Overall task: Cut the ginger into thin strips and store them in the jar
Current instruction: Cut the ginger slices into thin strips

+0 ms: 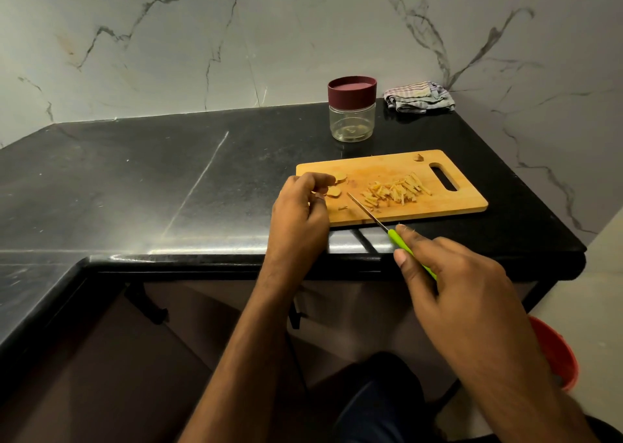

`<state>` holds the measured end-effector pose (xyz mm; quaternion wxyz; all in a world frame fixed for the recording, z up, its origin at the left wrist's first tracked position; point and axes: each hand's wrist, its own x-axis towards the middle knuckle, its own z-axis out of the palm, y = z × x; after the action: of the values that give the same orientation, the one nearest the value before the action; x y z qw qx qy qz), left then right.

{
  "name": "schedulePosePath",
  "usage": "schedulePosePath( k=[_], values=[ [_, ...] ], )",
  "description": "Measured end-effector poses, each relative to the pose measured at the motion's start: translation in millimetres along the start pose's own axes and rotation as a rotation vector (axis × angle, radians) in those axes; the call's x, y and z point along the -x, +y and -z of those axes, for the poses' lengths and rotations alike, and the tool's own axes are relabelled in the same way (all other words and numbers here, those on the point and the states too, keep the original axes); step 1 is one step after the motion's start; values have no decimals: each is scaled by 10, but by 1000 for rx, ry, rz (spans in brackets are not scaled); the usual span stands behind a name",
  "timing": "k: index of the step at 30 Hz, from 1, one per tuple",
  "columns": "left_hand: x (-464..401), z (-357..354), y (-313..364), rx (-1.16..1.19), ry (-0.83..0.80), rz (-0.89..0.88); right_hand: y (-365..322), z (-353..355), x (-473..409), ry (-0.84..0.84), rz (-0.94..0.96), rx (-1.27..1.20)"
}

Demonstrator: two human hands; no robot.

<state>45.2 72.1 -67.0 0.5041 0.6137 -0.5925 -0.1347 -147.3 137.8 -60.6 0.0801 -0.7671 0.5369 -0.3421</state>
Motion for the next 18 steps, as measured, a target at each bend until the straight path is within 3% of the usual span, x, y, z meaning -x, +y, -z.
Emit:
schedulePosePath(
  k=[7,18],
  values=[
    [-7,-3,-14,-13,34,14,-36,-47,5,-33,44,-11],
    [-77,-18,12,-175,-87,165,37,43,-111,45,-8,80]
  ],
)
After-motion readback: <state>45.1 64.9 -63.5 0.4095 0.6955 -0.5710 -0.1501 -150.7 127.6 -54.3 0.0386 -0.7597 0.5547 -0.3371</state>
